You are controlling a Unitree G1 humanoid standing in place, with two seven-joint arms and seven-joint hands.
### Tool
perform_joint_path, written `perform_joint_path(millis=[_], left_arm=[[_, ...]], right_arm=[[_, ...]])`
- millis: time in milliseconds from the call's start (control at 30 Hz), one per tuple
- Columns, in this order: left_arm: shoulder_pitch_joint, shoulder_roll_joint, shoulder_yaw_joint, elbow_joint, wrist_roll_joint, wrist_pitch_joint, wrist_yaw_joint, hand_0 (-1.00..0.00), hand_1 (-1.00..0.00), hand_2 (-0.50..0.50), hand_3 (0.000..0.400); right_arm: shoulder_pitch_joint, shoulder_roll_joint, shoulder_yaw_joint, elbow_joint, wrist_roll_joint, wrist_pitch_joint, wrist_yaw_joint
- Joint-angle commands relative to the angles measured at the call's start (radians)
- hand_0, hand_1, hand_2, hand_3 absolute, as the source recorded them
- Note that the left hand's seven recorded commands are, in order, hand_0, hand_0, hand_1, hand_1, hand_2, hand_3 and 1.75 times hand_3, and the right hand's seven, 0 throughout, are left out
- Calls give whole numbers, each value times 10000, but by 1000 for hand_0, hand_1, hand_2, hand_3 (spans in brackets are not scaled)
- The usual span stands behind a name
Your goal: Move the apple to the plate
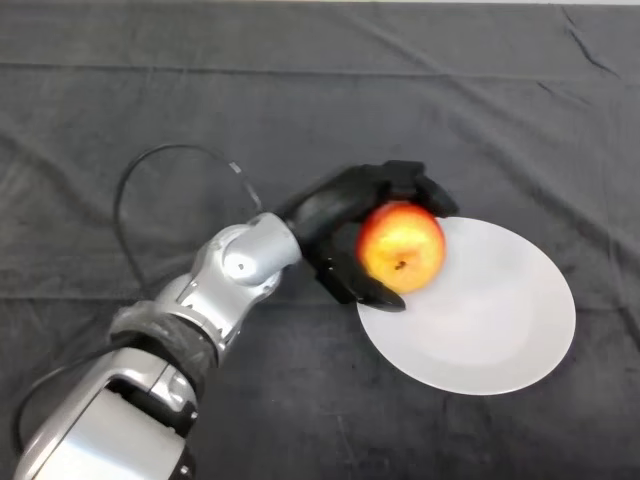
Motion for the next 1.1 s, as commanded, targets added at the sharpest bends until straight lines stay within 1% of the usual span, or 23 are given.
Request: perform_joint_path(millis=[33, 400, 500, 567, 600, 633, 667, 733, 767, 800, 833, 867, 900, 1100], left_arm=[[-797, -121, -488, -328, 264, -97, -50, -1000, -1000, 0, 400], [-875, -230, -1987, -331, 530, 96, -108, -1000, -1000, 0, 400], [-917, -221, -2323, -345, 567, 189, -144, -1000, -945, -27, 400], [-956, -204, -2501, -354, 581, 247, -170, -878, -847, -16, 351], [-976, -192, -2584, -358, 586, 275, -180, -859, -820, -20, 344], [-990, -177, -2660, -362, 593, 299, -186, -808, -745, -31, 323], [-1001, -163, -2721, -364, 599, 319, -187, -796, -702, -47, 318], [-1020, -129, -2832, -365, 607, 360, -185, -761, -157, -302, 304], [-1036, -110, -2888, -363, 609, 389, -183, -714, 0, -357, 285], [-1048, -97, -2923, -361, 610, 411, -178, -608, 0, -304, 243], [-1063, -83, -2954, -358, 610, 435, -173, -400, 0, -200, 160], [-1086, -65, -2984, -354, 606, 466, -165, -67, 0, -33, 27], [-1104, -53, -3002, -350, 603, 490, -156, 0, 0, 0, 0], [-1209, 51, -3015, -317, 560, 609, -56, 0, 0, 0, 0]], right_arm=[[810, 531, 278, 469, -215, 133, 208], [791, 531, 284, 506, -222, 114, 202], [786, 531, 285, 516, -224, 109, 201], [783, 531, 286, 523, -225, 105, 200], [782, 531, 287, 526, -225, 103, 199], [780, 531, 287, 529, -226, 102, 199], [779, 531, 288, 532, -226, 100, 198], [776, 531, 289, 538, -227, 97, 197], [774, 531, 289, 541, -228, 95, 196], [773, 531, 290, 544, -228, 93, 196], [772, 531, 290, 547, -229, 92, 196], [770, 531, 290, 550, -229, 90, 195], [769, 531, 291, 552, -229, 89, 195], [763, 531, 293, 566, -232, 81, 192]])
